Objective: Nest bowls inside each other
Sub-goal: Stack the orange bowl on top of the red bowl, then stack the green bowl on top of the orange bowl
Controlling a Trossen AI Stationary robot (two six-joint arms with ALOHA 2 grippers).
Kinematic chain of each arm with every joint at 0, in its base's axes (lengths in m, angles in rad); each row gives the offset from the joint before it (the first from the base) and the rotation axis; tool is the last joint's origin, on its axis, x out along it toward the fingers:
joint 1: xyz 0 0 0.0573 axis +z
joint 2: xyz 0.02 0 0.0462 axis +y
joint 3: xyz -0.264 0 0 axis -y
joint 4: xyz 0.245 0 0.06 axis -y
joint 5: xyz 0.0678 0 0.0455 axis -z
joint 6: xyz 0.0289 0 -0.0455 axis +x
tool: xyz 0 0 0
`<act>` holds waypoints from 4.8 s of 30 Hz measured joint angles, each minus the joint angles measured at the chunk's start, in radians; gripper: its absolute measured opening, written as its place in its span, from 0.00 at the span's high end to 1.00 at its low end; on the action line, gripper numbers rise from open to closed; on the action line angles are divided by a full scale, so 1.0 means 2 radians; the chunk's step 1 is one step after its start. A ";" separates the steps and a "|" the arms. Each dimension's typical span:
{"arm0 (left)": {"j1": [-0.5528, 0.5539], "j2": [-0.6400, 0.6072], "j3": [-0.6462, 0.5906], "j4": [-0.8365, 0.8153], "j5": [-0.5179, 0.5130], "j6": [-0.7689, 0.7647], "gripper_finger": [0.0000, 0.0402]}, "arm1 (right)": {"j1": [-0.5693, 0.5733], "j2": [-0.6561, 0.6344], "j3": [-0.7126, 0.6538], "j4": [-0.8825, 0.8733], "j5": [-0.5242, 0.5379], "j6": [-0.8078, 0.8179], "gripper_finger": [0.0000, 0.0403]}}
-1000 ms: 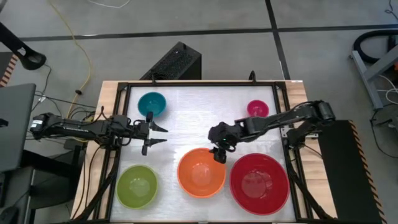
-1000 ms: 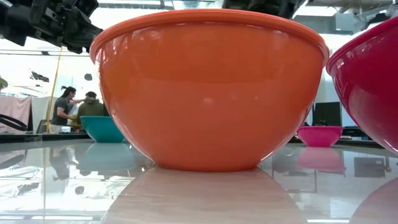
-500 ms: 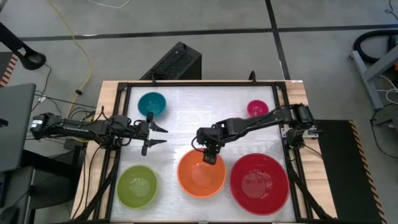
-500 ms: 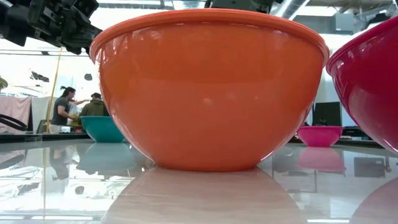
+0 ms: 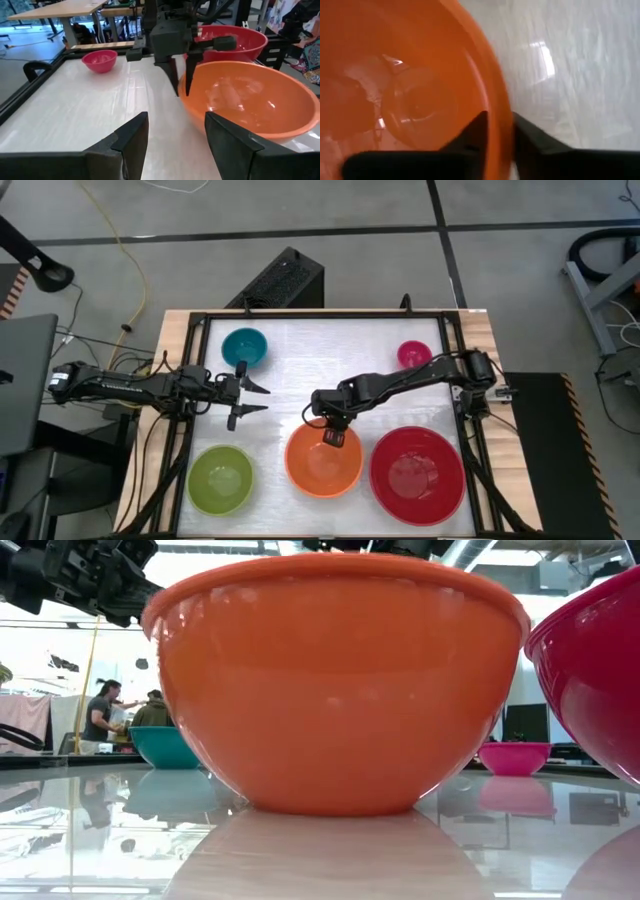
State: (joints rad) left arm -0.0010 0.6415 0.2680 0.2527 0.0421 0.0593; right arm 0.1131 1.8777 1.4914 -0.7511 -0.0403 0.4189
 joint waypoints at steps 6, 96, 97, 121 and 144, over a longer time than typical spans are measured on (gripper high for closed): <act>0.000 0.000 0.000 0.000 -0.001 -0.001 0.54 | -0.003 -0.011 0.000 -0.004 0.001 0.005 0.93; 0.000 0.000 0.000 0.000 -0.004 -0.037 0.54 | 0.399 -0.405 -0.284 -0.210 0.102 0.720 0.95; 0.000 0.000 0.000 0.000 -0.004 -0.037 0.54 | 0.397 -0.405 -0.284 -0.210 0.102 0.720 0.95; 0.000 0.000 0.000 0.000 -0.003 -0.036 0.54 | 0.334 -0.405 -0.283 -0.235 0.005 0.719 0.73; 0.000 0.000 0.000 -0.005 -0.003 -0.029 0.54 | 0.215 -0.405 -0.198 -0.252 0.121 0.492 0.73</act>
State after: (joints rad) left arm -0.0013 0.6415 0.2676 0.2432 0.0355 0.0005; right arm 0.5433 1.0672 1.0950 -1.2542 0.2026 1.4036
